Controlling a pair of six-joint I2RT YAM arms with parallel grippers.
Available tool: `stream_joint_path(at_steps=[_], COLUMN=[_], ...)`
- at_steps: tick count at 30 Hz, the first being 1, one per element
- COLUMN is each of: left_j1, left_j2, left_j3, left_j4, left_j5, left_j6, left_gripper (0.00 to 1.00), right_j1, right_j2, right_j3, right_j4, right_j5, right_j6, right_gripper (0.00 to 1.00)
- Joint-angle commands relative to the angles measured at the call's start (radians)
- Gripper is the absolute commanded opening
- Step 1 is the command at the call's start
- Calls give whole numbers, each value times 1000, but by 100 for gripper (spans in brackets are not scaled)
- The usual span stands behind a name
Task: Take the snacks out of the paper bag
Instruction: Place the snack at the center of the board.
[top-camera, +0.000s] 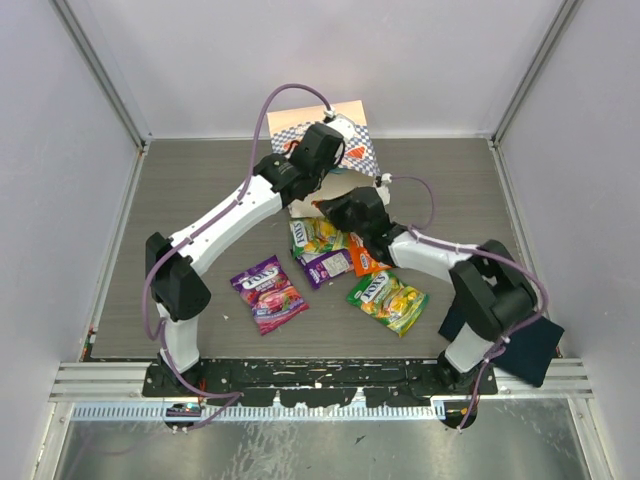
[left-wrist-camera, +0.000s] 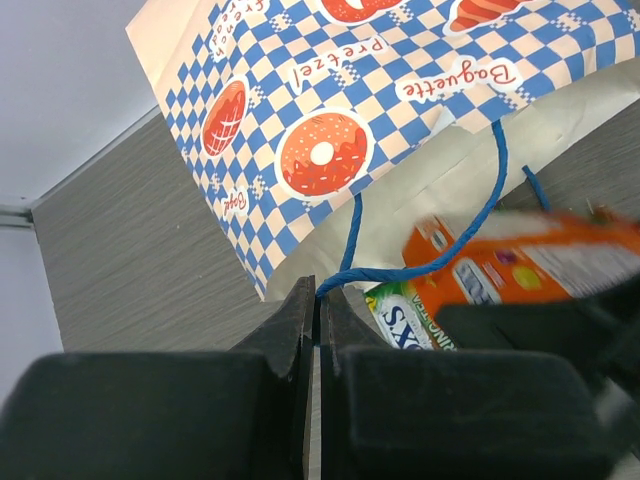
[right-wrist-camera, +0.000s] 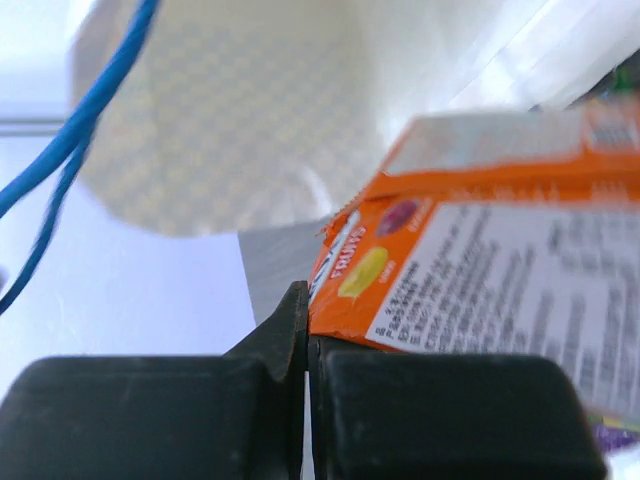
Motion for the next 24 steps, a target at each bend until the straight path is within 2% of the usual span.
stream_joint_path(at_steps=[1,6,11,17,19,22,24], left_j1=[2,6,10,17,19,28,32], left_j2=[-77,-73,-69,-65,-67,-76,-82], left_j3=[-21,-23,-26,-30,-32,-39,-41], left_j4=[38,40,37,41,42,47,50], left_j5=[-24,-22,-29,-27,-33,-35,-31], left_j6=[11,4,16,19,21,21,21], left_gripper=[0,0,0,0,0,0,0], right_j1=[72,182,346,375,381,404,423], right_j2=[-195,-225,-176,-34,-11,-1,-12], right_j3=[-47,-60,-110,-135,-148,-159,-161], right_j4=[-15,-58,-50,61,110,180,204], right_j5=[9,-43,34,-113,-171,-208,-201], right_j6=[-137,-228,-270,-202,-177,-162,-179], right_gripper=[1,1,1,2,15,49,61])
